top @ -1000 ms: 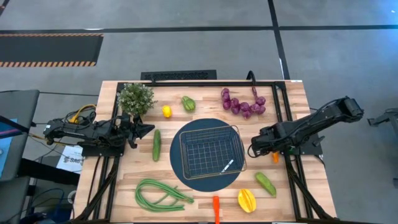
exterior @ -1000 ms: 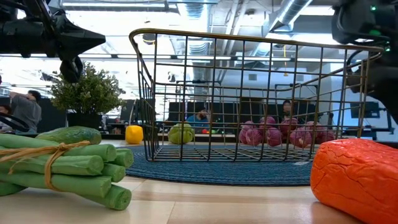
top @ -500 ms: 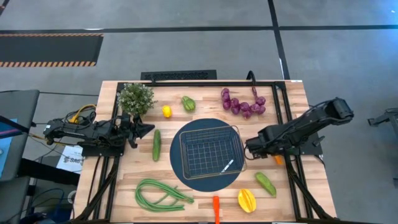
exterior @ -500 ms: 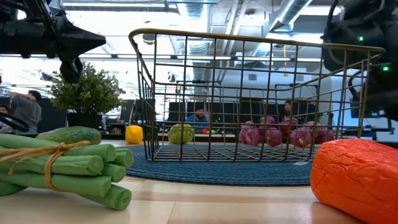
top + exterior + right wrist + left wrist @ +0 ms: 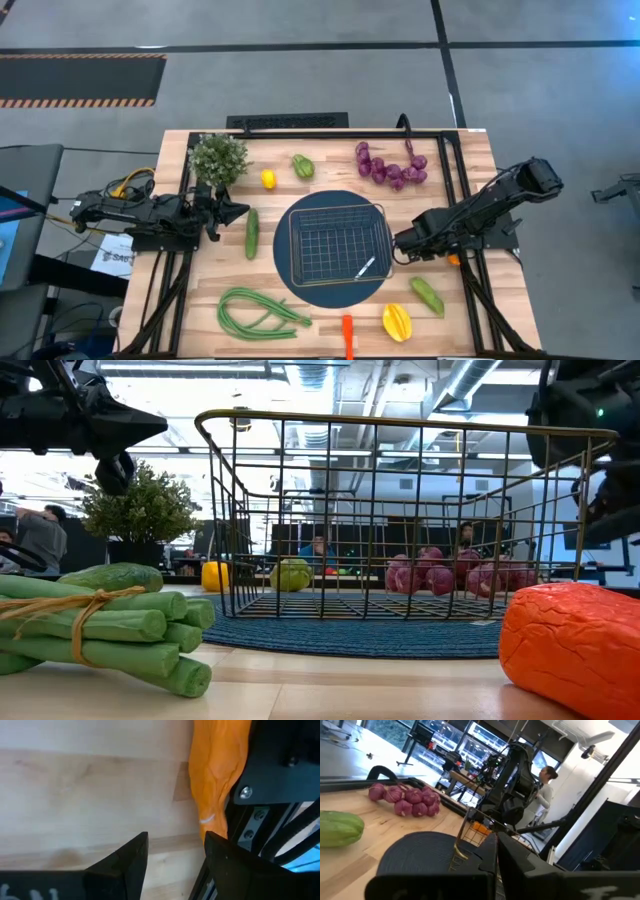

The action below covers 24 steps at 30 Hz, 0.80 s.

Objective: Build produce basket
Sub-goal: Put the orange chili pepper into the gold wire basket

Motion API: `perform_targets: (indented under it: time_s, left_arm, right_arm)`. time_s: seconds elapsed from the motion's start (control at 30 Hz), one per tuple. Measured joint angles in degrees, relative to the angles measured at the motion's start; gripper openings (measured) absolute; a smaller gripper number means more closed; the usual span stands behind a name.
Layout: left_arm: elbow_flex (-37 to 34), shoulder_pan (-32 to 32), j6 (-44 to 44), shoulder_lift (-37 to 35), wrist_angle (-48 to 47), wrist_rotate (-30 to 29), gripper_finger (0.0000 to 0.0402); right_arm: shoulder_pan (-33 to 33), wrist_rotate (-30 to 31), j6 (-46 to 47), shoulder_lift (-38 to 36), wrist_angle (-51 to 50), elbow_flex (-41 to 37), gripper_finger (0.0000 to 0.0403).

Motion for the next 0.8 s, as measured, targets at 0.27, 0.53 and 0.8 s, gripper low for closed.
perform_targets:
  time_s: [0.27,0.53,0.8]
  left_arm:
    - [0.0,0.0,0.0,0.0,0.0,1.9,0.0]
    - [0.0,0.0,-0.5,0.0,0.2,2.4,0.0]
    - [0.0,0.0,-0.6,0.0,0.2,2.4,0.0]
  right_arm:
    - [0.4,0.4,-2.3,8.0,-0.2,0.0,0.0215]
    - [0.4,0.7,-7.8,12.6,-0.8,0.2,0.0214]
    - [0.4,1.3,-8.5,12.9,-0.7,0.1,0.0122]
